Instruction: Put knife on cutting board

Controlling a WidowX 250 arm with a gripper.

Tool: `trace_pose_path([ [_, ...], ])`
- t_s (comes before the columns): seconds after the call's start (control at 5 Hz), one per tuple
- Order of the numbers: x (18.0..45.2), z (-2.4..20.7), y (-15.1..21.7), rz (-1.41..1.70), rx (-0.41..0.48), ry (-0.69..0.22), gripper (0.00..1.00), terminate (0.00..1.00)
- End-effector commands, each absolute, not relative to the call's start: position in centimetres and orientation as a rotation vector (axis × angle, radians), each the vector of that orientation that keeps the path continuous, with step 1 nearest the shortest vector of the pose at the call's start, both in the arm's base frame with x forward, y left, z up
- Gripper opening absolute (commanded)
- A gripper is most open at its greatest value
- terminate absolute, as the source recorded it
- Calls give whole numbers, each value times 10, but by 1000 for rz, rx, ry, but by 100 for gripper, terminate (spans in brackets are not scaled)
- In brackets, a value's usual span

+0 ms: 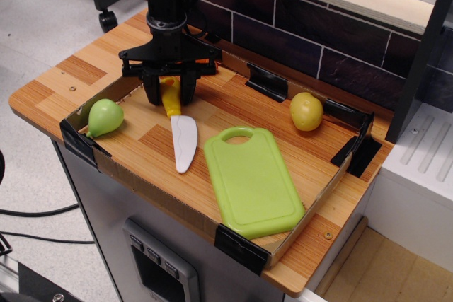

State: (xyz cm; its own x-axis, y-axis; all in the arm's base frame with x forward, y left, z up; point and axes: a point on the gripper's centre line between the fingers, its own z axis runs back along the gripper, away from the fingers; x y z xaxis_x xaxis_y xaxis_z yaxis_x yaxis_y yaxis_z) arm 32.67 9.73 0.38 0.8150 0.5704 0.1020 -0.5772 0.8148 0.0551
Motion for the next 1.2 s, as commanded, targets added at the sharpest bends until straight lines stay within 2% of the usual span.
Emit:
trace_pose_path([
  [0.0,338,54,100,622,80,-97,0,0],
  [0.4,330,57,58,696,75,-121,0,0],
  [0.8,310,40,11,651,110,-79,0,0],
  [1.0,301,29,-1,622,136,-101,0,0],
])
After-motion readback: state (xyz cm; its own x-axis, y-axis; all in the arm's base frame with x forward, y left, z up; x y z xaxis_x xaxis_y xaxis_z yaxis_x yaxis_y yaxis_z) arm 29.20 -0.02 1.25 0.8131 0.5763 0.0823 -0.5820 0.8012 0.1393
